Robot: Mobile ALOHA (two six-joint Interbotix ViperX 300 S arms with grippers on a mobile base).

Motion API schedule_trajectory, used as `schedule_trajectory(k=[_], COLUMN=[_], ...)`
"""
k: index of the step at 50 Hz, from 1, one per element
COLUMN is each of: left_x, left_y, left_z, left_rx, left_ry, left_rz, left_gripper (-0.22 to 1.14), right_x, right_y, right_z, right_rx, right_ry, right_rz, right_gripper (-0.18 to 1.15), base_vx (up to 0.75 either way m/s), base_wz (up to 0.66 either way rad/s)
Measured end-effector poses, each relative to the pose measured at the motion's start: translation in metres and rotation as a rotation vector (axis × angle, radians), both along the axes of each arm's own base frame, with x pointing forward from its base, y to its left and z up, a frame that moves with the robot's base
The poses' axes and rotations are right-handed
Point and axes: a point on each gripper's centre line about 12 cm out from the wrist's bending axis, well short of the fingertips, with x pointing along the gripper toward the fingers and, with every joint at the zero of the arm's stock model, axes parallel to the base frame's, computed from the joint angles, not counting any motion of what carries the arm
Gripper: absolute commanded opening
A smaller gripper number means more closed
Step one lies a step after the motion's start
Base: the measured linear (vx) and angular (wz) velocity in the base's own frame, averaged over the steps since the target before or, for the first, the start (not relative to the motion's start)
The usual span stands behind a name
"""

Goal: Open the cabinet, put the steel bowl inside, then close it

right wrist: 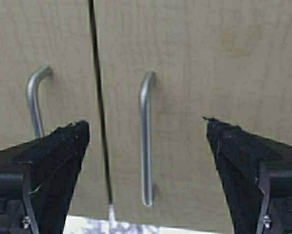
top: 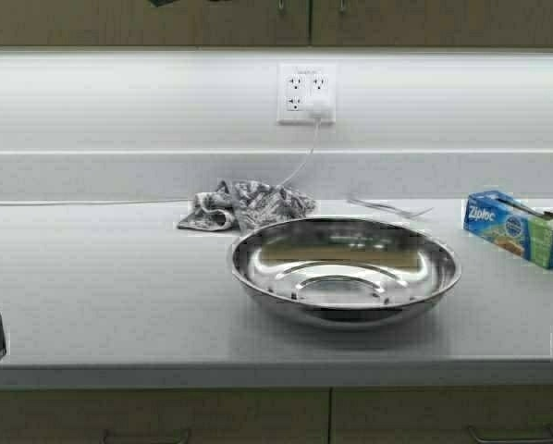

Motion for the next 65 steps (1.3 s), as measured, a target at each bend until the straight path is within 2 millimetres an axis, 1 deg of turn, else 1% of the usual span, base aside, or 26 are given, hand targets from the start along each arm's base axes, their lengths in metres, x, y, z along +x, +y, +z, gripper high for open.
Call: schedule_trajectory(k=[7,13,17,23,27,29,31,33,34,35,37,39,40,42,43,45,47,50,55,61,65], left_x=[0.011,0.017,0.023,0.033,0.036,0.037,0.039,0.040,0.041,0.042,0.043,0.043,0.043,0.043,0.044,0.043,0.043,0.042,0.034,0.011,-0.006], left_y=[-0.008,-0.014,-0.015,-0.012,-0.014,-0.015,-0.016,-0.016,-0.015,-0.014,-0.014,-0.015,-0.016,-0.017,-0.017,-0.019,-0.018,-0.019,-0.015,-0.004,0.008], left_z=[-0.006,-0.007,-0.010,-0.011,-0.012,-0.011,-0.011,-0.011,-0.011,-0.011,-0.010,-0.009,-0.010,-0.011,-0.012,-0.013,-0.014,-0.012,-0.008,-0.003,0.001], left_rx=[0.005,0.008,-0.006,-0.047,-0.063,-0.068,-0.068,-0.067,-0.068,-0.068,-0.066,-0.067,-0.062,-0.052,-0.041,-0.034,-0.028,-0.010,0.022,0.069,0.096], left_ry=[-0.002,-0.009,-0.009,0.000,0.008,0.005,0.004,0.004,0.002,0.004,0.004,0.007,0.014,0.026,0.031,0.043,0.058,0.078,0.115,0.130,0.130], left_rz=[0.005,0.009,0.027,0.072,0.083,0.085,0.087,0.090,0.093,0.095,0.095,0.094,0.088,0.084,0.081,0.075,0.071,0.059,0.039,0.011,0.000], left_gripper=[1.01,1.01,1.01,1.00,0.98,0.94,0.86,0.75,0.67,0.58,0.38,0.15,0.06,-0.10,-0.13,-0.11,-0.02,0.08,0.05,0.03,0.04], right_x=[0.019,0.034,0.044,0.051,0.053,0.054,0.054,0.055,0.055,0.056,0.056,0.056,0.056,0.056,0.055,0.055,0.054,0.052,0.039,0.013,-0.005], right_y=[0.004,0.001,0.002,0.005,0.007,0.006,0.005,0.003,0.004,0.005,0.006,0.008,0.008,0.009,0.009,0.010,0.011,0.009,0.007,0.000,-0.007], right_z=[-0.003,-0.003,-0.004,-0.004,-0.005,-0.006,-0.006,-0.007,-0.007,-0.007,-0.007,-0.006,-0.006,-0.007,-0.006,-0.006,-0.007,-0.007,-0.008,-0.009,-0.008], right_rx=[0.000,0.003,0.006,0.009,0.009,0.007,0.006,0.005,0.005,0.006,0.004,0.002,0.001,0.005,0.008,0.010,0.008,0.007,0.001,-0.017,-0.026], right_ry=[0.000,-0.005,-0.007,-0.004,0.001,0.002,0.003,0.005,0.007,0.009,0.010,0.009,0.009,0.013,0.014,0.015,0.017,0.018,0.031,0.077,0.106], right_rz=[-0.017,-0.043,-0.053,-0.051,-0.049,-0.051,-0.055,-0.059,-0.057,-0.054,-0.048,-0.043,-0.043,-0.038,-0.038,-0.035,-0.033,-0.034,-0.020,0.021,0.048], right_gripper=[1.01,1.01,1.01,0.99,0.91,0.83,0.71,0.55,0.45,0.30,0.10,-0.05,-0.09,-0.07,-0.04,0.03,0.10,0.11,0.08,0.08,0.08], base_vx=[0.00,0.01,0.00,0.00,0.00,0.00,-0.01,-0.01,-0.01,-0.01,-0.01,-0.01,-0.01,0.00,0.00,0.00,0.00,0.00,0.00,0.02,0.02], base_wz=[0.00,0.00,0.00,0.00,0.00,0.00,0.00,-0.01,-0.02,-0.02,-0.02,0.01,0.02,0.00,0.00,0.00,0.00,0.00,0.01,-0.02,-0.02])
